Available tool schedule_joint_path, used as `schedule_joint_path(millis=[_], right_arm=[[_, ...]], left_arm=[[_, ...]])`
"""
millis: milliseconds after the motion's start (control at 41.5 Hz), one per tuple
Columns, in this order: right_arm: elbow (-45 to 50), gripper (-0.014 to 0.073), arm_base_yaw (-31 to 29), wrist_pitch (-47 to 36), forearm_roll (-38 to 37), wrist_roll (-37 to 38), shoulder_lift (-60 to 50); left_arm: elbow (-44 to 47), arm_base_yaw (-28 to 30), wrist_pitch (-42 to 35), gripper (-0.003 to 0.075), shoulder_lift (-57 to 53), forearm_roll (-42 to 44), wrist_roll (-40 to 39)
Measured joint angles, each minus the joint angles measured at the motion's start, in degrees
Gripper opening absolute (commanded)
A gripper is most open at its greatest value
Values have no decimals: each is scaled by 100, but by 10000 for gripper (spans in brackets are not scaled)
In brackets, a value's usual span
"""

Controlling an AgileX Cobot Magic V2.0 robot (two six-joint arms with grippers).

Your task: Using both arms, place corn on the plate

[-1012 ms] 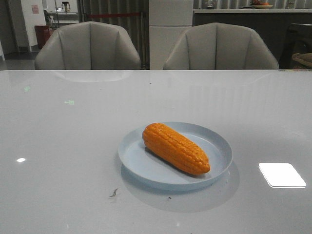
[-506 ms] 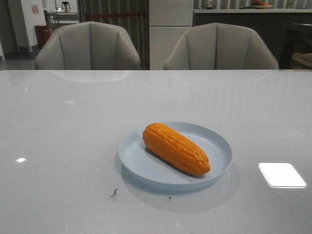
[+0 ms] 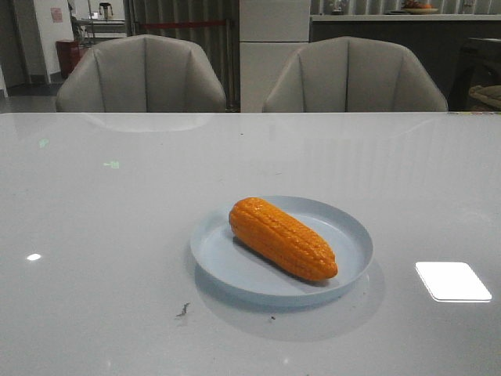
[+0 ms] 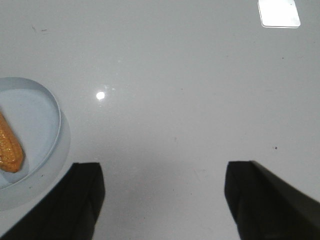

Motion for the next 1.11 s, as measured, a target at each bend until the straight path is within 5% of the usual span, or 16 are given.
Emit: schedule_joint_path(millis=[1108], right_arm=[[0, 605, 0, 0, 9, 0, 0]], left_arm=[[52, 0, 0, 93, -375, -10, 0]])
